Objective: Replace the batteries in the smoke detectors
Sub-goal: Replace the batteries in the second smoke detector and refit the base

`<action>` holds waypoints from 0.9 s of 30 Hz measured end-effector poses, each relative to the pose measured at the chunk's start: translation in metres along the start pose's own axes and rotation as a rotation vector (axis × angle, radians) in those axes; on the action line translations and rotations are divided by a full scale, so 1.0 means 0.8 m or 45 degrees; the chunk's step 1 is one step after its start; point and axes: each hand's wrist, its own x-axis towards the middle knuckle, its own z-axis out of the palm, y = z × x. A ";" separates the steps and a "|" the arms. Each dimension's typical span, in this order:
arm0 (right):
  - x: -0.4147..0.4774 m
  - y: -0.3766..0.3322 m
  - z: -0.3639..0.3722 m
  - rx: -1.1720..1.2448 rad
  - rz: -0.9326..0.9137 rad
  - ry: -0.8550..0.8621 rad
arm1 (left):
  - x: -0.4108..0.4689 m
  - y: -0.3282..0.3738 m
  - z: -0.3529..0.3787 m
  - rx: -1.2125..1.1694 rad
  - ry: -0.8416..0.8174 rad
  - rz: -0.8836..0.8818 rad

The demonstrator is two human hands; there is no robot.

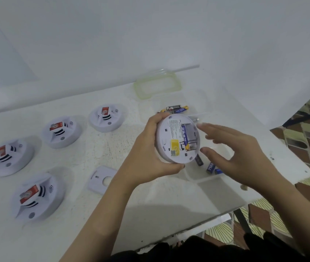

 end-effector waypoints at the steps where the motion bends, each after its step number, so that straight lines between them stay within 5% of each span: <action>1: 0.002 0.002 -0.001 -0.011 -0.026 -0.027 | 0.002 0.003 0.001 -0.004 -0.006 0.013; 18: 0.022 0.006 -0.016 -0.313 -0.306 -0.132 | 0.023 0.021 0.010 0.121 -0.113 0.033; 27: 0.025 0.014 -0.007 -0.248 -0.230 -0.139 | 0.030 0.022 0.007 0.099 -0.068 0.050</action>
